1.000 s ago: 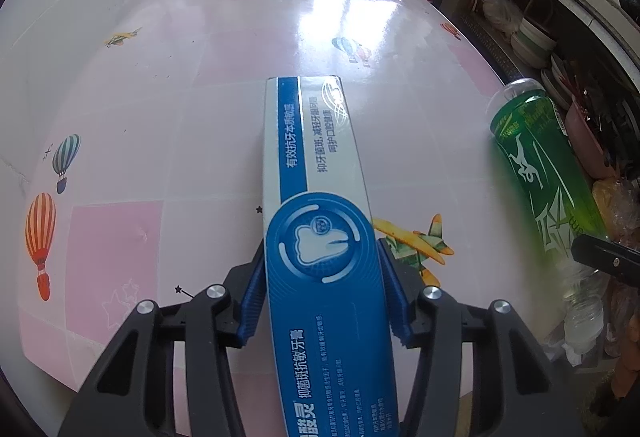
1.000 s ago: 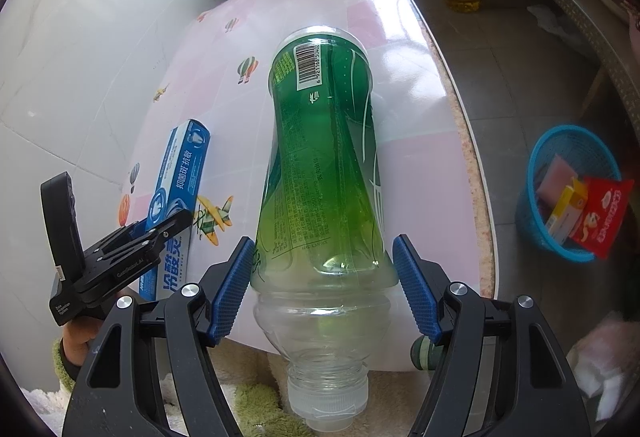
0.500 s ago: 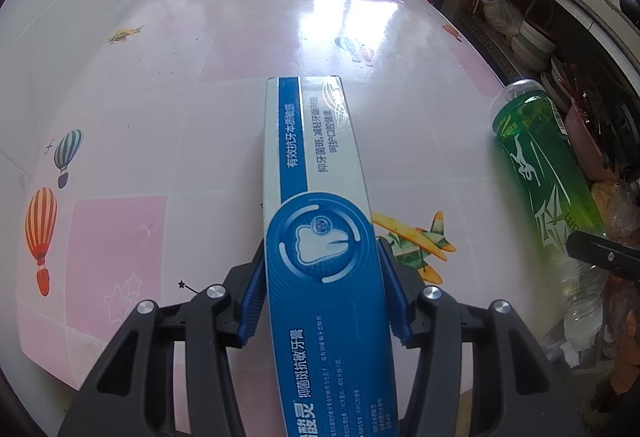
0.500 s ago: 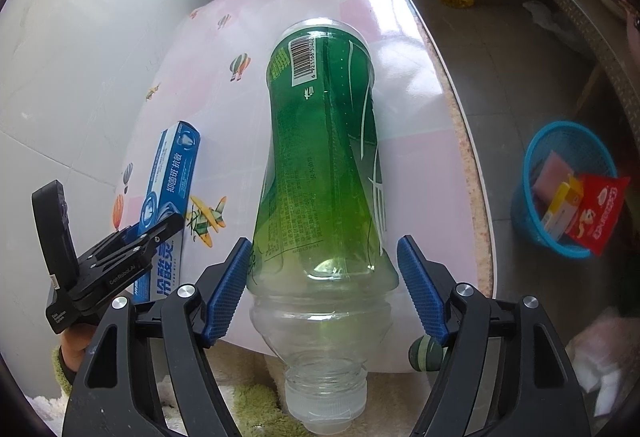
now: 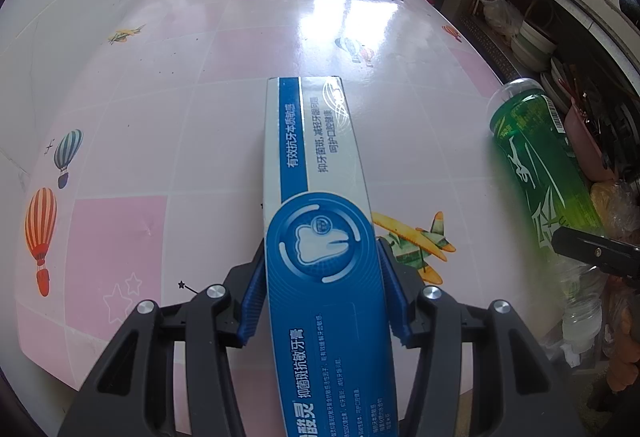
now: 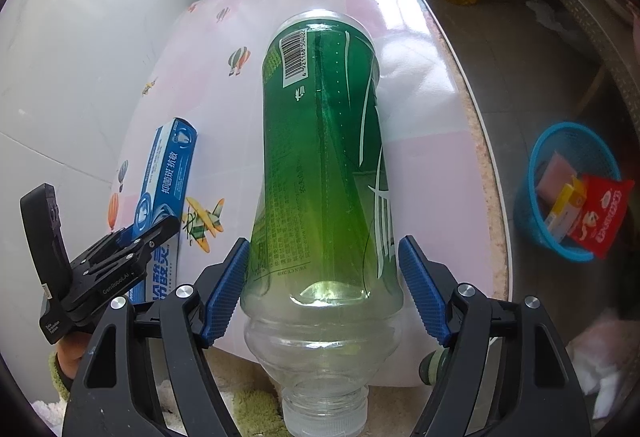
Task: Collect trash
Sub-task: 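Lift the toothpaste box with the left gripper while the right gripper lifts the bottle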
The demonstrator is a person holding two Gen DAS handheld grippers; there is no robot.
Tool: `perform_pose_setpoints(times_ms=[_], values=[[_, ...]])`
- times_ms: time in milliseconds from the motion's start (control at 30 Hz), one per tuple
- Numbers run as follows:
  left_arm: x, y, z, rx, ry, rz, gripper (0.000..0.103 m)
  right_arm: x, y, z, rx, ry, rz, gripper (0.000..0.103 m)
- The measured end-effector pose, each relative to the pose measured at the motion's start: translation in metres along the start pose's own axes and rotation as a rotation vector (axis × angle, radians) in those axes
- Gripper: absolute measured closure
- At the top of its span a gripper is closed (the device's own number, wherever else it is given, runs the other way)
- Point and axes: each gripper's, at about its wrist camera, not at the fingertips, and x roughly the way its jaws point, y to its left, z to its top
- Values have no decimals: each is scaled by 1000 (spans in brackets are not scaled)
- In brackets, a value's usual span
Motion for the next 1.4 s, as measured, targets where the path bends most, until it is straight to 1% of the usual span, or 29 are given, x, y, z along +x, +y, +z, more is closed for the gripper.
perform_pose_setpoints(times_ms=[167,300,633,867,1133,1400], values=[[0,0,0,1,0,2,53,3,1,0,3,1,2,31],[0,-1,0,1,-1,4,53,6,1,1,9,1,5,35],[0,0,1,-3,-3,6,54,4,-2,0,15,-9,18,36],[-3,-5,1,-4,-11,22,54,0,-8,-2,12,-13,25,37],[-9,-12,5,23,-46,46,55,-3,-15,-2,27,-20,44,37],[-14,-17,6,46,-79,63,56,-5,-16,-2,29,-21,46,37]])
